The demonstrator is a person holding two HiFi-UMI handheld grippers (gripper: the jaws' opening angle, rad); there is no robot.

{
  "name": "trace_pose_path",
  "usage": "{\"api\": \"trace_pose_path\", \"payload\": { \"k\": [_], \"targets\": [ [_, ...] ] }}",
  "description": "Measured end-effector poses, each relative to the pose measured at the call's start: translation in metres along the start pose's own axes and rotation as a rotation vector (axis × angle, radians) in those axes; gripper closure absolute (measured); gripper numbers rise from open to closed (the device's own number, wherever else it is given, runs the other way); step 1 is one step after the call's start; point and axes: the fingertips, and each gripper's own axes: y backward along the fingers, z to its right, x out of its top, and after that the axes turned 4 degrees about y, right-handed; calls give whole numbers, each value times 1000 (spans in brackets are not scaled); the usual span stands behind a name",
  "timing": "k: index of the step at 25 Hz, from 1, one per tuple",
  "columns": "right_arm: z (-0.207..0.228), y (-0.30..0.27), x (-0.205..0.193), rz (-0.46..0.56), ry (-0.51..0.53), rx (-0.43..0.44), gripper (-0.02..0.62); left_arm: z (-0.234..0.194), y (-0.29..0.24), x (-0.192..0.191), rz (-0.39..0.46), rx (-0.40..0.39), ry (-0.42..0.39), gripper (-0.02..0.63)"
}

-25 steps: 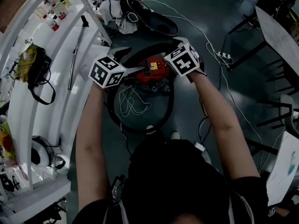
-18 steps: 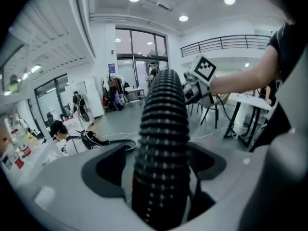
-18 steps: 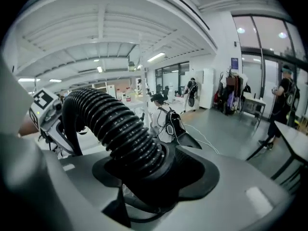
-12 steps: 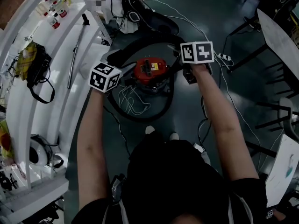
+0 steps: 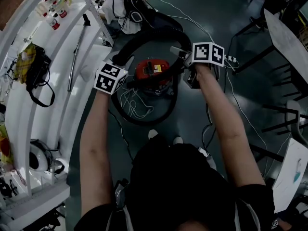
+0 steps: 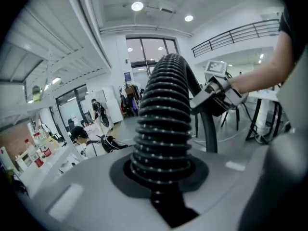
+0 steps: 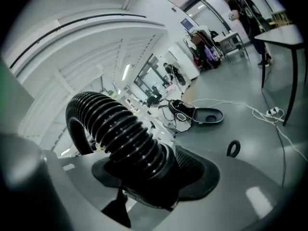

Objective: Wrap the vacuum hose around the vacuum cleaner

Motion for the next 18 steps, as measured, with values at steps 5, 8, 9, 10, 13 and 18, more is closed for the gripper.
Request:
{"api": "trace_pose_path", "payload": {
  "k": [5,8,9,10,13,18],
  "targets": [
    [-3,-6,-22,-30,-111,67,313,-9,4,33,43,52,-35,529],
    [-7,-11,-32,-21,-174,100,313,-11,4,47,53,63,-57,529],
    [-9,-12,-35,-12,-203,117,314,-9,4,49,51,57,-59,529],
    [-11,-12,-36,0,-231,134,316,-7,3,49,47,47,-57,529],
    [-14,-11,-34,50,-279,151,318,-2,1,48,31,17,-44,528],
    [3,-5,-27,118,-270,39,318,-3,-1,34,-13,20,-52,525]
  ]
}}
